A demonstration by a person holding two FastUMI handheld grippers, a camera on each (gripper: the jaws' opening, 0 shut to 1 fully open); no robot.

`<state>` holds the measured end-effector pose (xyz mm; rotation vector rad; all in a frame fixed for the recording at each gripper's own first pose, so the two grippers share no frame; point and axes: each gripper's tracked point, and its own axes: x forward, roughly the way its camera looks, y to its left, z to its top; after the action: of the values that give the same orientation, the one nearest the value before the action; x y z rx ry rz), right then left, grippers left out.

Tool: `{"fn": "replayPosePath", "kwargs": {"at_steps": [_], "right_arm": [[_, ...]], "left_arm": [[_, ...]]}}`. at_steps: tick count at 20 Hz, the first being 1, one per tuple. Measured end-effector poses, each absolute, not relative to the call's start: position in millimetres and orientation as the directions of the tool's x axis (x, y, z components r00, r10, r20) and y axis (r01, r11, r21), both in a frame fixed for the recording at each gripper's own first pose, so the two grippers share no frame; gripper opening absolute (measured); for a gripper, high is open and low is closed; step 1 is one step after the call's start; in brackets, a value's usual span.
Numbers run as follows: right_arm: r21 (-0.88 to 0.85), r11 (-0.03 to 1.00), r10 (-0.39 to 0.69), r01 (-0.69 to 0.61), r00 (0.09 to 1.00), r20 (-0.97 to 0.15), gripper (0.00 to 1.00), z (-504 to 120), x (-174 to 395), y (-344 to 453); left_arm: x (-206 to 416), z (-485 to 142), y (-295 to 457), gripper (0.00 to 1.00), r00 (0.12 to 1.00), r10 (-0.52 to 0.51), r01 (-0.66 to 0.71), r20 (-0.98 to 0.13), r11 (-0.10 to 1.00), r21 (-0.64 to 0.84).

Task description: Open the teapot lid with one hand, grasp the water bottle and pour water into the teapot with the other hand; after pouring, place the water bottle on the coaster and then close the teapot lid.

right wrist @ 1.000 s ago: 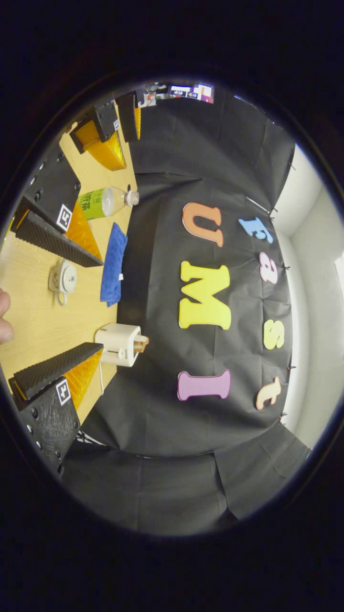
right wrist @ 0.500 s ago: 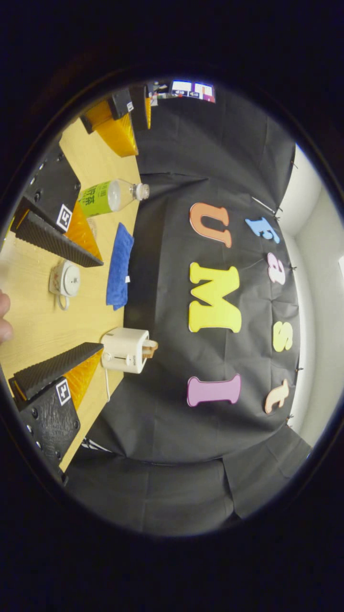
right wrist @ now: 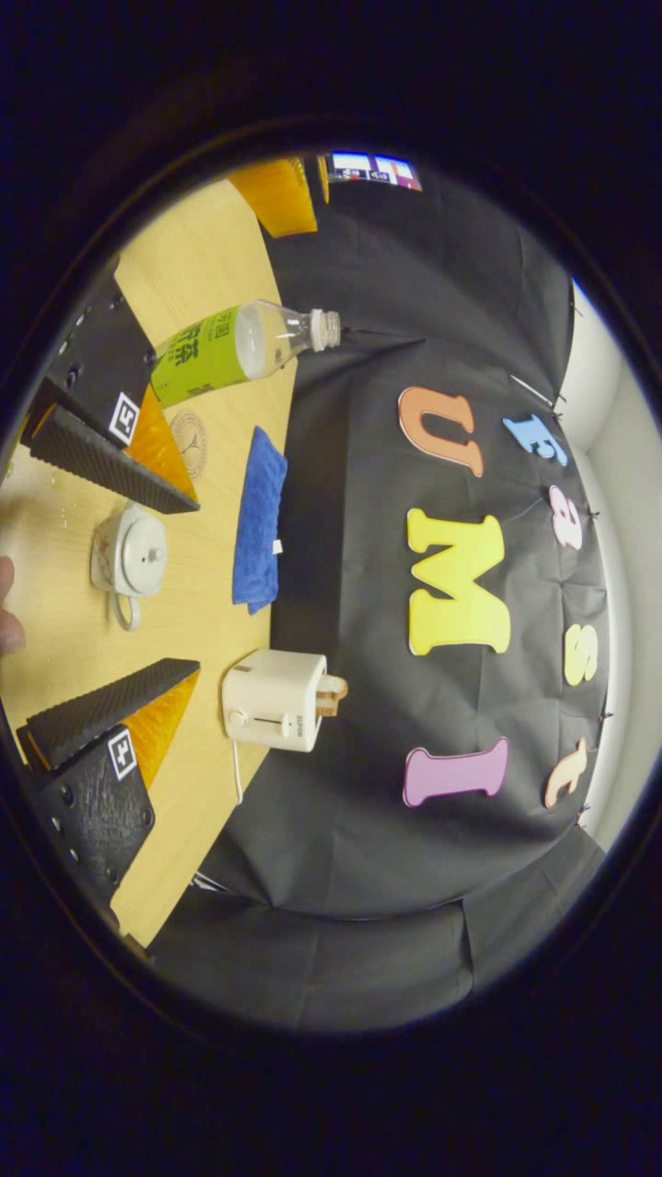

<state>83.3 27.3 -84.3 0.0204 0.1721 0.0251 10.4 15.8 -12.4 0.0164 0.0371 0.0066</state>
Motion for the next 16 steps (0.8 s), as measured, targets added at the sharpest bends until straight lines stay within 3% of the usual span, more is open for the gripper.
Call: {"fn": "replayPosePath", "kwargs": {"at_steps": [9,10,11,12,13,14,16], "right_arm": [[0.016,1.0,0.029,-0.026,0.976,-0.214,0.94,-105,116,40],[0.015,1.0,0.026,-0.023,0.976,-0.218,0.8,-106,118,40],[0.015,1.0,0.025,-0.022,0.974,-0.225,0.76,-108,120,41],[0.012,1.0,0.022,-0.019,0.972,-0.236,0.62,-111,121,42],[0.013,1.0,0.025,-0.022,0.969,-0.244,0.62,-114,122,43],[0.009,1.0,0.013,-0.011,0.968,-0.25,0.49,-115,124,41],[0.011,1.0,0.015,-0.012,0.966,-0.256,0.46,-115,124,42]], "left_arm": [[15,-16,25,0.97,0.999,0.017,-0.016,-0.049,1.0,0.021],[14,-17,25,0.97,0.999,0.019,-0.018,-0.048,1.0,0.019],[14,-16,26,0.97,0.999,0.021,-0.02,-0.05,1.0,0.018],[14,-17,27,0.97,0.998,0.023,-0.022,-0.051,1.0,0.016],[16,-17,30,0.97,0.998,0.024,-0.023,-0.052,1.0,0.014],[15,-18,29,0.97,0.998,0.024,-0.023,-0.053,1.0,0.014],[16,-18,31,0.97,0.998,0.025,-0.024,-0.055,1.0,0.013]]}}
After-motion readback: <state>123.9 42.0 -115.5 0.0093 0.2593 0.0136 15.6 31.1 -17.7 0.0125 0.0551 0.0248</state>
